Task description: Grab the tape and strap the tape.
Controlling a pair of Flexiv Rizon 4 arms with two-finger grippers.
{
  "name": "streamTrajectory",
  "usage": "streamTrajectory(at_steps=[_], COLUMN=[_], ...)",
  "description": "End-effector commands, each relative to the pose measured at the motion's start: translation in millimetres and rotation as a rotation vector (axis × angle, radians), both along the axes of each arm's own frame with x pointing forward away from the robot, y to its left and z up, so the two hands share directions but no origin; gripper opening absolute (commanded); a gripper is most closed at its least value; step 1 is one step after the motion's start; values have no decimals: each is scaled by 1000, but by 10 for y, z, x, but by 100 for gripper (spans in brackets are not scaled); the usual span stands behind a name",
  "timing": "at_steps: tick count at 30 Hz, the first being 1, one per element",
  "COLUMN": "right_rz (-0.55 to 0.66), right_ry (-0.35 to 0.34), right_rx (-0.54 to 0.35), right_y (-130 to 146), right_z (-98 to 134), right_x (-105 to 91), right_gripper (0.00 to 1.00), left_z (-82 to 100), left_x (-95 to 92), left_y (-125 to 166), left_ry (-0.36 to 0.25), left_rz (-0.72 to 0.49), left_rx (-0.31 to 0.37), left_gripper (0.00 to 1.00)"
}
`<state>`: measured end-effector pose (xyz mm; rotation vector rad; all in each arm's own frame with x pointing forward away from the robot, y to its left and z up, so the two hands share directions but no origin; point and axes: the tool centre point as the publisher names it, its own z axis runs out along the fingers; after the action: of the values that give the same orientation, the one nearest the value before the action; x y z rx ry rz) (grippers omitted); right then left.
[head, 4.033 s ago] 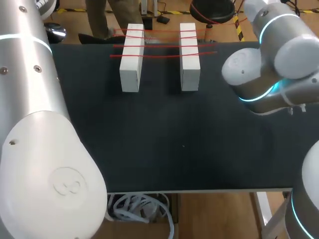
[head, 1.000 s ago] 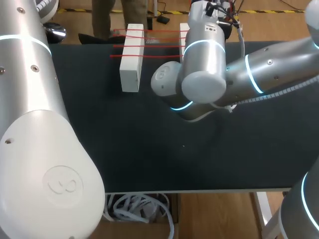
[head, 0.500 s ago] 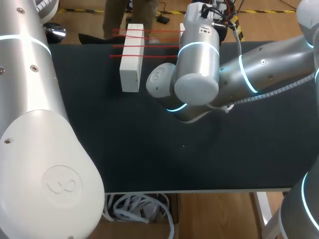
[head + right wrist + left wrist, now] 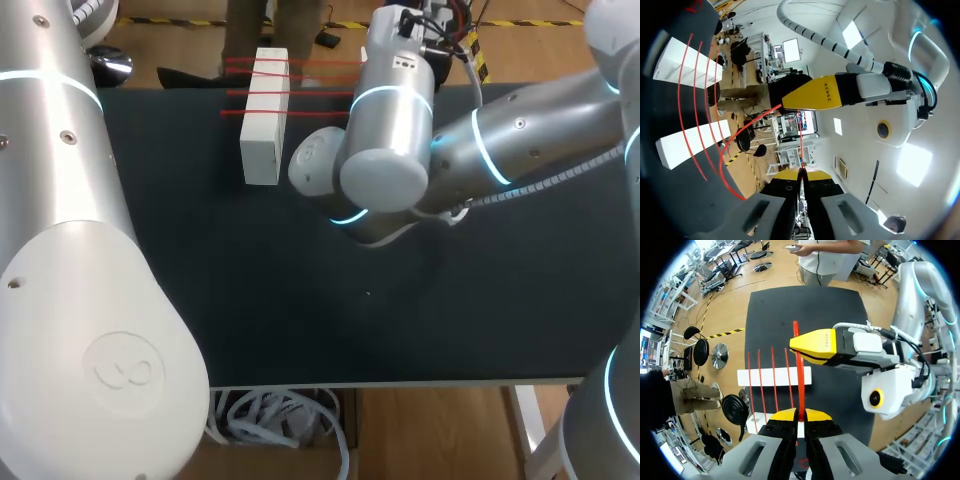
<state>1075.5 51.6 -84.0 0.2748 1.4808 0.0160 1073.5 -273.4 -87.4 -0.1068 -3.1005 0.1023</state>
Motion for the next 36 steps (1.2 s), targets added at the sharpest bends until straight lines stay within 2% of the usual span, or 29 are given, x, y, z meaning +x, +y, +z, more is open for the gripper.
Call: streamTrajectory(at_steps=[1, 30, 36], right_rz=[-8, -1, -5], right_ry=[2, 3, -2], right_rx=[-2, -13, -26], right_y=[28, 114, 43], right_z=[-1, -11, 19], right_x=[-6, 21, 9], right_gripper=[0, 0, 0], left_z=[23, 23, 23], left_x=[15, 15, 15], left_y=[-15, -15, -15], left_ry=[4, 4, 4], left_rz=[0, 0, 0], left_rx=[7, 7, 7], left_gripper=[0, 0, 0])
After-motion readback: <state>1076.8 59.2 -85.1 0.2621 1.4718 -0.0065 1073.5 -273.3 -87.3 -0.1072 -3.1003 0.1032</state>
